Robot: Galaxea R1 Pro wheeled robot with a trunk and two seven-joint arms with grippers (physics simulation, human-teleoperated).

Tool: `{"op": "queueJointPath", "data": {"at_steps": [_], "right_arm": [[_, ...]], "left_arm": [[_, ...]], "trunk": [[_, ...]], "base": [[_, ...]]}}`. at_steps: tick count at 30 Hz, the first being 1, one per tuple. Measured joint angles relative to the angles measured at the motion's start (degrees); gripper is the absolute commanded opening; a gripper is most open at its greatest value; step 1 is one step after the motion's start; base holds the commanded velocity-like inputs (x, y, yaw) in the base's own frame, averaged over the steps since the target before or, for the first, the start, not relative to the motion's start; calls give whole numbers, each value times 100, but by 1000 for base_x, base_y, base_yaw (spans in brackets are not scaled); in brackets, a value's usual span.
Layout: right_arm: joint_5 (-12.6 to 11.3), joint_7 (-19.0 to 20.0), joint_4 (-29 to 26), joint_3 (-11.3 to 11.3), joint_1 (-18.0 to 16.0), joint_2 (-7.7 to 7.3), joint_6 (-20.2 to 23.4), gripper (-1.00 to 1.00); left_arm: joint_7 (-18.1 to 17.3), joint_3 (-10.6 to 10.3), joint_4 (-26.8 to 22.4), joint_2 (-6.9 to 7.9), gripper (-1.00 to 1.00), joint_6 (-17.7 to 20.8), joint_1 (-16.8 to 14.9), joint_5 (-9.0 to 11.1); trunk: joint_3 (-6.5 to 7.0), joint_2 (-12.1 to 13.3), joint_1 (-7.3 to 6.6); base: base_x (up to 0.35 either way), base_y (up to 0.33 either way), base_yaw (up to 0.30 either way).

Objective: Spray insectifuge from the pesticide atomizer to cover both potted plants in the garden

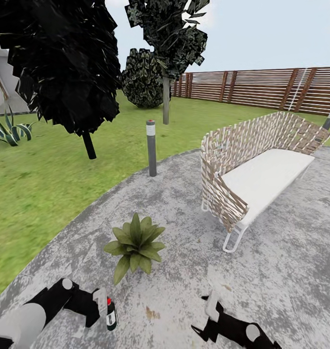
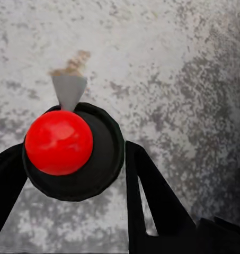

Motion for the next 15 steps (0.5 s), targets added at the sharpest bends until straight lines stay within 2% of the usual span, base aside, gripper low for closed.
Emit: {"op": "queueJointPath", "data": {"at_steps": [1, 4, 7, 11, 13, 15], "right_arm": [[0, 299, -62, 6, 0, 4, 22, -100], [5, 474, -96, 13, 0, 51, 25, -100], [54, 491, -99, 74, 0, 214, 27, -100], [235, 511, -110, 516, -14, 488, 141, -100], [254, 519, -217, 605, -18, 694, 355, -100], [255, 521, -302, 626, -19, 785, 414, -100]], "left_arm": [[-15, 2, -41, -16, -100, 48, -22, -279], [-22, -1, -166, -22, -100, 105, -30, -585], [-3, 6, -193, -67, -100, 181, -31, -775], [10, 7, -198, -358, -100, 202, -31, -969], [22, 6, -198, -579, -100, 204, -31, -1196], [49, 9, -202, -771, -100, 202, -26, -1344]], "trunk": [[0, 0, 0], [0, 0, 0], [0, 0, 0], [0, 0, 0], [0, 0, 0], [0, 0, 0]], "base": [[0, 0, 0], [0, 0, 0], [0, 0, 0], [0, 0, 0], [0, 0, 0], [0, 0, 0]]}}
